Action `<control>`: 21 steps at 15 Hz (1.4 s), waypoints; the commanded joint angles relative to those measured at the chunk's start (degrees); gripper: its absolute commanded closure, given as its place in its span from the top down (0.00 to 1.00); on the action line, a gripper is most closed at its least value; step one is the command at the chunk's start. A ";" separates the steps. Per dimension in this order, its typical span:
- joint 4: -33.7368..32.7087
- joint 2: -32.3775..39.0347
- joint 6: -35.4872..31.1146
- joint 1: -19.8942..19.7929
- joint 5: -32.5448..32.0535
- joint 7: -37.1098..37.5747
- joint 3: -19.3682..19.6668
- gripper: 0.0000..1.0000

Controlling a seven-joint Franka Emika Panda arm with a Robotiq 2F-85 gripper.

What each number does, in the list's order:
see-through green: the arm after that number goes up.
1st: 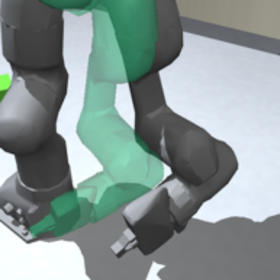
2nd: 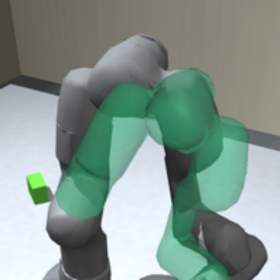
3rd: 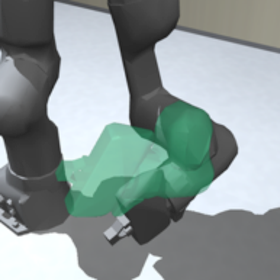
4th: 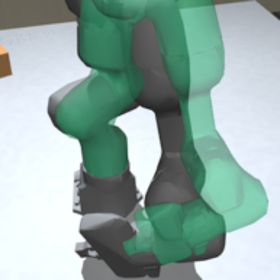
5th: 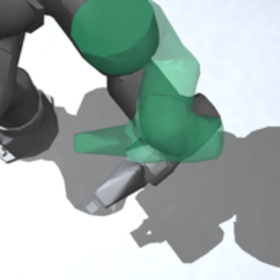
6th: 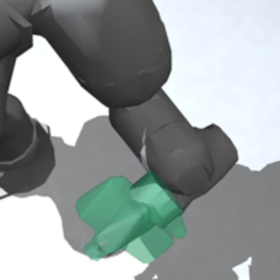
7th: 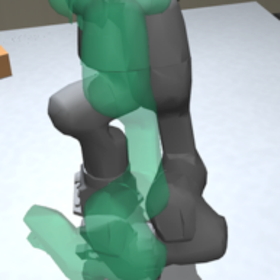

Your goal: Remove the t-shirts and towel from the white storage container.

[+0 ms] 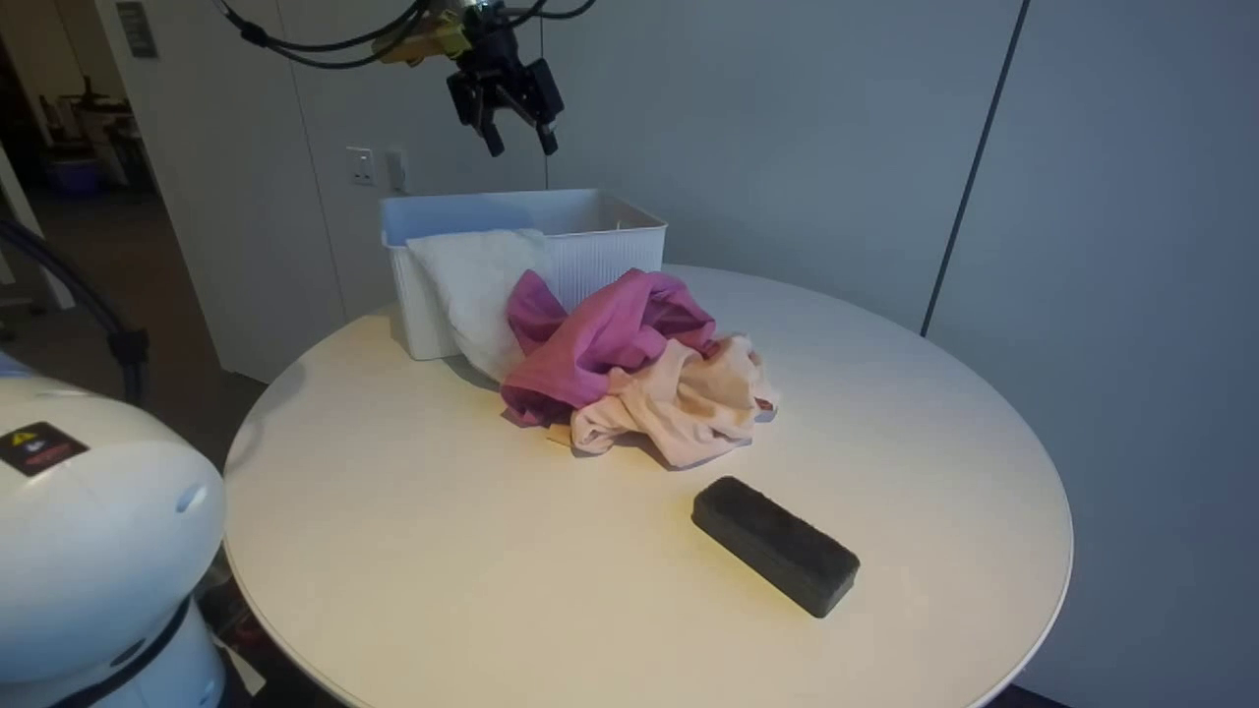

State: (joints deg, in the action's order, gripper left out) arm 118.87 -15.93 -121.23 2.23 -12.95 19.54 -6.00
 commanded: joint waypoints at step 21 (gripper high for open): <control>-13.53 15.00 28.51 1.77 -0.49 -47.17 1.65 1.00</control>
State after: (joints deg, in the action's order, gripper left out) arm 107.76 -1.93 -93.10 3.37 -15.40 -22.72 -4.39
